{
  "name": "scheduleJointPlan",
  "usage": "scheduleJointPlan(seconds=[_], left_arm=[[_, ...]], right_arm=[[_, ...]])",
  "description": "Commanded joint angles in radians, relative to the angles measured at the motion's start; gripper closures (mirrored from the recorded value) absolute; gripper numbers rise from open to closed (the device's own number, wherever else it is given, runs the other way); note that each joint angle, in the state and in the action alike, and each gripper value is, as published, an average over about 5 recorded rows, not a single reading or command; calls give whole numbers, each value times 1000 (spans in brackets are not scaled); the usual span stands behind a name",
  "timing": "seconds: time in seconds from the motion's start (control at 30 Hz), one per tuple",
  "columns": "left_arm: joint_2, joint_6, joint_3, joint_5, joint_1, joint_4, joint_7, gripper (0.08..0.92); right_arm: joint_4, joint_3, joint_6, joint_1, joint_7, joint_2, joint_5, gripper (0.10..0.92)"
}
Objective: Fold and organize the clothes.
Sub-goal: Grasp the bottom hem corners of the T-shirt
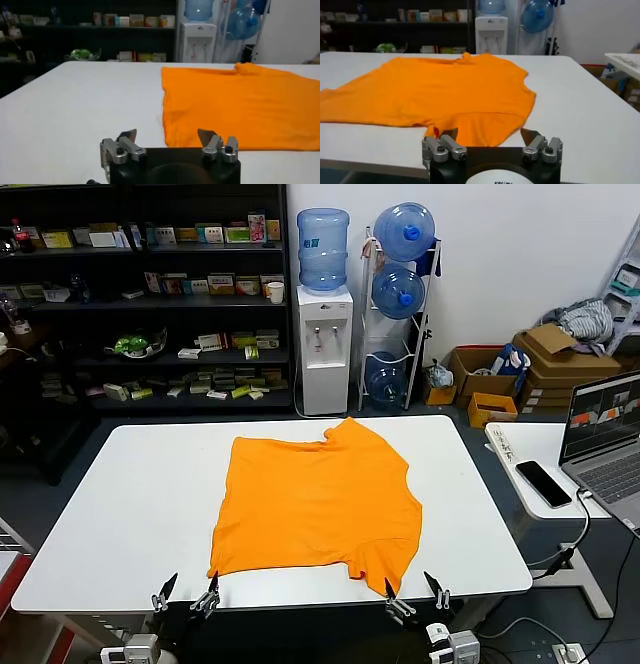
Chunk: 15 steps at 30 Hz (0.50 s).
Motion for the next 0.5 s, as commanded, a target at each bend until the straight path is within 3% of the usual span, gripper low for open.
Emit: scheduleJointPlan(seconds=[0.03, 0.27, 0.5], left_arm=[[-11, 0, 41, -15, -114, 109, 20, 177], [-45, -7, 58, -1, -217, 263, 38, 177], [-43, -31, 61, 22, -209, 314, 28, 227]], right_arm=[[-110, -26, 12, 110, 4, 16, -20, 203], [-241, -59, 38, 178, 5, 52, -81, 213], [-275, -70, 72, 161, 0, 57, -119, 381]])
